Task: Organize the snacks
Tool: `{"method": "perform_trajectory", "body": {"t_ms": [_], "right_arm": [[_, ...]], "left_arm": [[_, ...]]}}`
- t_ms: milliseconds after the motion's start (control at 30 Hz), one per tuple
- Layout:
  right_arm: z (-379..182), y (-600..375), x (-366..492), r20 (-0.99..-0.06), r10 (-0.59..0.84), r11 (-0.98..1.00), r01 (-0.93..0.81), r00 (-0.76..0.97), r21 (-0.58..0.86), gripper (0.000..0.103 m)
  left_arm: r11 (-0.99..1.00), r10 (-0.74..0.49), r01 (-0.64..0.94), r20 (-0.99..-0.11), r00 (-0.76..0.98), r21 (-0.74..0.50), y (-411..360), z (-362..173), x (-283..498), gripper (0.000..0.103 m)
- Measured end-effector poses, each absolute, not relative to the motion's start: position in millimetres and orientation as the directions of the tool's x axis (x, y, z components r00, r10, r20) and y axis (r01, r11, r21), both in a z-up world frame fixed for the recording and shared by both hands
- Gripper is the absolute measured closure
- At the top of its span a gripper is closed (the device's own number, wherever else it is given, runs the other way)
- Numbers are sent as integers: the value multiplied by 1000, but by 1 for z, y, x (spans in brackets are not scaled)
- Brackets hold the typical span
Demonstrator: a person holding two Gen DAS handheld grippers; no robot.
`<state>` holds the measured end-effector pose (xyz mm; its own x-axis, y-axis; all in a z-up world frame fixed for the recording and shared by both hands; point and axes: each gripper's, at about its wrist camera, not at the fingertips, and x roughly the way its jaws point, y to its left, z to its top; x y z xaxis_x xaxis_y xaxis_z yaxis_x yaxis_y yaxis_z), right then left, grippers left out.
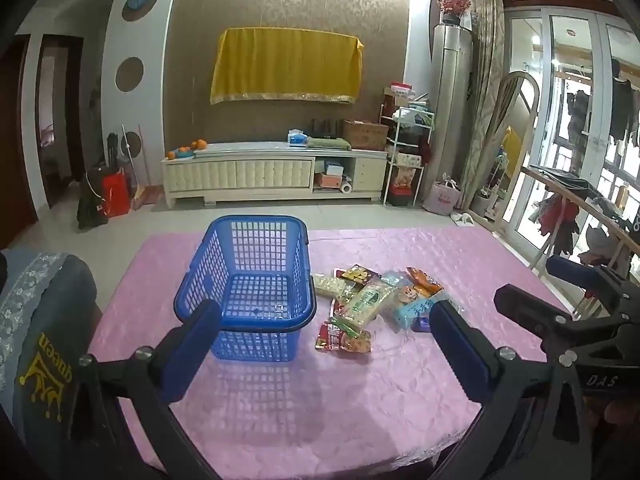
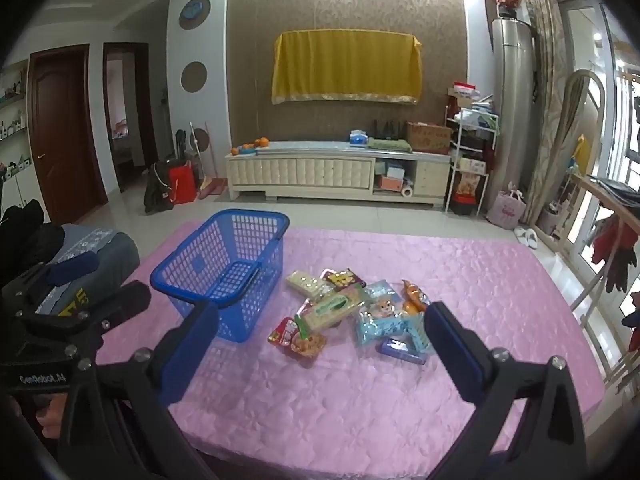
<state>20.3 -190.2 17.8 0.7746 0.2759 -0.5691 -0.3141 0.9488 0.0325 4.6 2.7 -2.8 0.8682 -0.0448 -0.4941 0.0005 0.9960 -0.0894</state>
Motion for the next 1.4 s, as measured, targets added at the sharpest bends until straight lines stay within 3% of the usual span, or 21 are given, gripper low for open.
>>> {"method": "perform_trajectory", "body": {"t_ms": [1400], "right_arm": [[18, -190, 27, -589, 289, 943, -329, 754, 42, 0]], "left_arm": [[995, -62, 13, -517, 854, -97, 6, 0, 7, 0]]}}
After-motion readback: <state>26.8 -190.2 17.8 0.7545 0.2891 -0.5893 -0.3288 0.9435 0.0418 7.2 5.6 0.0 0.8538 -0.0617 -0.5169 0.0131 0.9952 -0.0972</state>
